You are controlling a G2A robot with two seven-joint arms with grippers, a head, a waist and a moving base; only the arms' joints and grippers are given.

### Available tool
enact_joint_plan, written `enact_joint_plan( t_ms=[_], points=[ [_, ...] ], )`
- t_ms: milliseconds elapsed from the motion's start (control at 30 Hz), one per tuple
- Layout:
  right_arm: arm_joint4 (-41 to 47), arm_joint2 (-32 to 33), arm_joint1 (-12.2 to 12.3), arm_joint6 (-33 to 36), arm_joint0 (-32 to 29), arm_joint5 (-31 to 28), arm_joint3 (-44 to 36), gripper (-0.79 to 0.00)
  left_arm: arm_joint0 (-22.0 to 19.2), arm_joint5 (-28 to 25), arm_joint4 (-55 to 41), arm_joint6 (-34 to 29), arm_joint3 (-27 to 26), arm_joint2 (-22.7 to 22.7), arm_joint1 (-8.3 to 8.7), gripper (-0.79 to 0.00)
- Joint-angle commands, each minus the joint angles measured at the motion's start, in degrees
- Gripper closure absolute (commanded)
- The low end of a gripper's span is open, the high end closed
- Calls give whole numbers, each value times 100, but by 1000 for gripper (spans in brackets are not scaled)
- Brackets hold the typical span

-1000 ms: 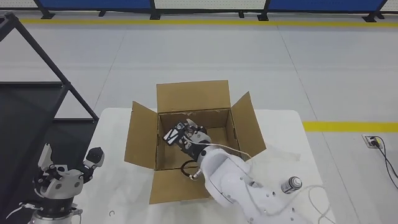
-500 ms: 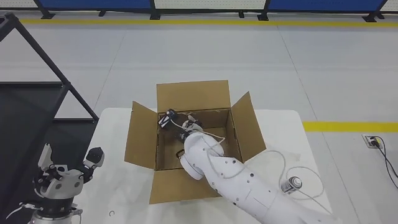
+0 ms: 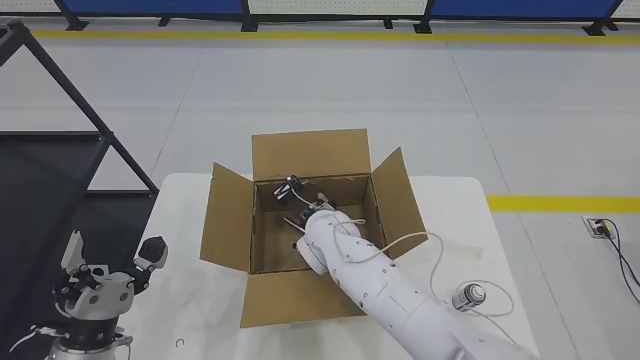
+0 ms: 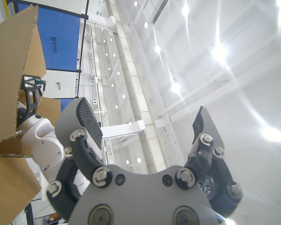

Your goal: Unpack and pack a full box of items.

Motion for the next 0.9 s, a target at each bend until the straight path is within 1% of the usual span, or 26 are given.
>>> enact_joint_plan(
  t_ms=[0,167,200,267,300,367,400,433,467,500,533,867],
  points=[
    [40,15,-71,-106,22,-39,204,0,0,0,0,0,0,0,0,-785],
    [81,40,-243,-245,87,-35,589,0,0,0,0,0,0,0,0,-785],
    [91,46,-275,-264,98,-41,652,-40,0,0,0,0,0,0,0,-785],
    [114,65,-321,-297,121,-51,755,-188,0,0,0,0,0,0,0,-785],
    [125,80,-354,-324,141,-63,835,-299,0,0,0,0,0,0,0,-785],
    [143,104,-391,-349,168,-71,929,-382,0,0,0,0,0,0,0,-785],
    [147,118,-419,-369,186,-77,991,-403,0,0,0,0,0,0,0,-785],
    [162,136,-437,-384,198,-70,1035,-573,0,0,0,0,0,0,0,-785],
    [166,148,-455,-397,209,-71,1073,-686,0,0,0,0,0,0,0,-785],
    [165,159,-470,-412,221,-68,1110,-745,0,0,0,0,0,0,0,-785],
    [182,180,-484,-433,230,-62,1142,-785,0,0,0,0,0,0,0,-785],
    [249,396,-508,-771,292,-17,1255,-785,0,0,0,0,0,0,0,-785]
  ],
)
